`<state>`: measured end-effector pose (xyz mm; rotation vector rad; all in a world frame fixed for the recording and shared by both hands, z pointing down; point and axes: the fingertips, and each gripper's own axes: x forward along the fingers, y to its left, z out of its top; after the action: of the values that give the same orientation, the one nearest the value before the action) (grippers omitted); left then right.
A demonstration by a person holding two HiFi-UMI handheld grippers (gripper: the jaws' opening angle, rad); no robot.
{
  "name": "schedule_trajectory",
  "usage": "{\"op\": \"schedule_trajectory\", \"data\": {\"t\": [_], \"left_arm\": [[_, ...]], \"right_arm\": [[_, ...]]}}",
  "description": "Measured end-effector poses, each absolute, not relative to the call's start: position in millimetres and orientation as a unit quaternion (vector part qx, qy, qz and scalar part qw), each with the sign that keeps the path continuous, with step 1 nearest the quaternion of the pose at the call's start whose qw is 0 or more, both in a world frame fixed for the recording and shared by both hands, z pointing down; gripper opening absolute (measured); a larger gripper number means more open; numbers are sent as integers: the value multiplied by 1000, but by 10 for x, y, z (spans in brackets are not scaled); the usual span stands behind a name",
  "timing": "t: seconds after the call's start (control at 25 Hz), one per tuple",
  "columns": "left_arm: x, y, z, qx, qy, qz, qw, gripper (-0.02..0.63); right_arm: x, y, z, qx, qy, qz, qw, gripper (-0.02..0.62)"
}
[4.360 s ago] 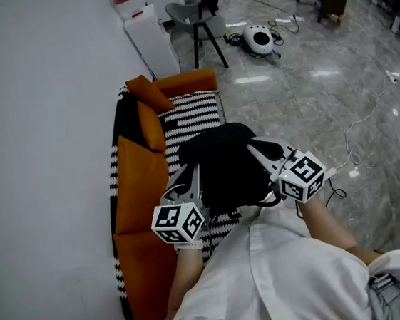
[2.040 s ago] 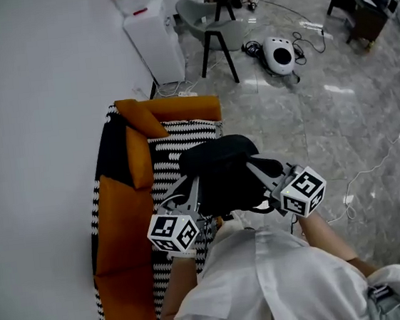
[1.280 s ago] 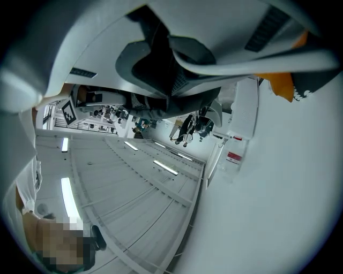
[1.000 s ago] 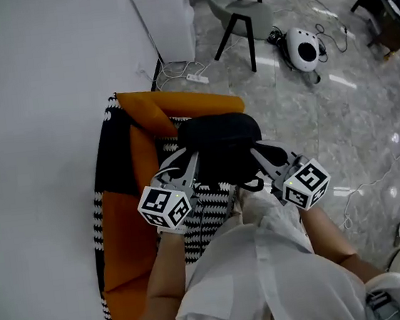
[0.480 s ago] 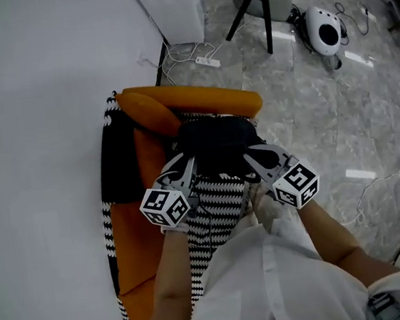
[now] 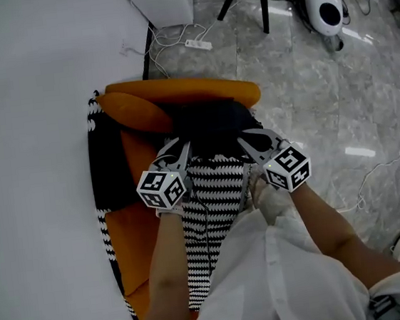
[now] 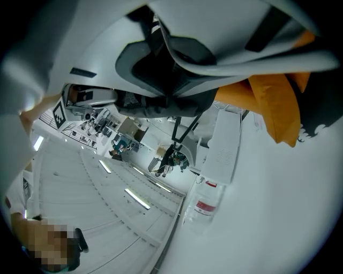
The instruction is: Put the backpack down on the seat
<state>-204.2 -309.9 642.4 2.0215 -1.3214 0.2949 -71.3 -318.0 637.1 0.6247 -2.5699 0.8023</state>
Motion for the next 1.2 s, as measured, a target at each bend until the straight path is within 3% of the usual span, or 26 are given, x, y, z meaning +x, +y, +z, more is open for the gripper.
{"op": "schedule_trajectory", "data": {"t": [1.2], "left_arm": [[-2043, -4001, 6826, 749, -550, 114, 350, 59]], "right_arm": [[-704, -4082, 6758, 295, -888, 284, 211, 29]]}}
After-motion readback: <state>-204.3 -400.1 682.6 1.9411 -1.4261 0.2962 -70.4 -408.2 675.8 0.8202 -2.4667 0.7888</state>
